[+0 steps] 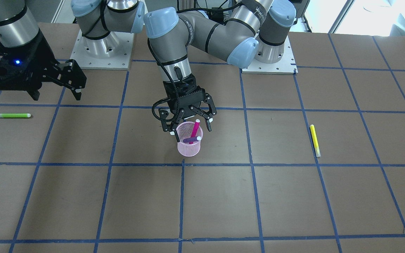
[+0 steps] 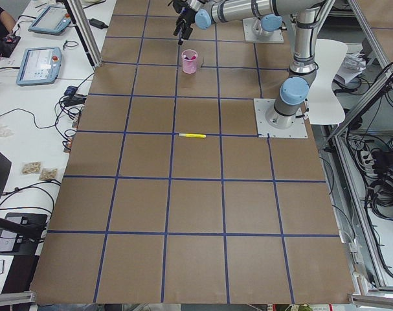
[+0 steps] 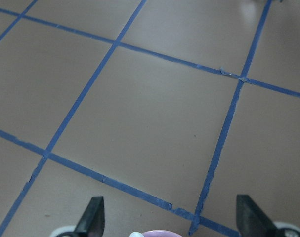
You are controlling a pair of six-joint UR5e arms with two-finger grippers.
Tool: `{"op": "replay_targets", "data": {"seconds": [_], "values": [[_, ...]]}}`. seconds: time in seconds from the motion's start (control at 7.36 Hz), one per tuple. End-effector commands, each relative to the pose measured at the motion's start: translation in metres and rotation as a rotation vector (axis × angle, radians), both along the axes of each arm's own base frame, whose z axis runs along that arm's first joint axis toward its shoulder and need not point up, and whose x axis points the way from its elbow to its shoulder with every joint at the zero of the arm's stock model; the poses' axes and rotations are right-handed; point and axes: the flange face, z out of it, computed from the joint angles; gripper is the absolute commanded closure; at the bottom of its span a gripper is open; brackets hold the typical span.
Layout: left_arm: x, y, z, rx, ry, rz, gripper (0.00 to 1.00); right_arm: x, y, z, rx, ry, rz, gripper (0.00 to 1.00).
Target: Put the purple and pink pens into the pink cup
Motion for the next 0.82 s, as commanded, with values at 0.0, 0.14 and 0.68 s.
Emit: {"op": "replay_targets", "data": {"seconds": [0.0, 0.14, 0.68], "values": [[0.053, -0.040, 0.045, 0.222, 0.007, -0.118, 0.00, -0.001, -0.001, -0.002, 0.001, -0.005, 0.004, 0.00], [0.089, -0.053, 0.055, 0.312, 0.069, -0.068, 0.00, -0.001, -0.001, -0.002, 0.001, -0.001, 0.004, 0.00], [0.229, -0.067, 0.078, 0.520, 0.106, -0.160, 0.00, 0.000, 0.000, 0.000, -0.002, -0.005, -0.003, 0.00]]}}
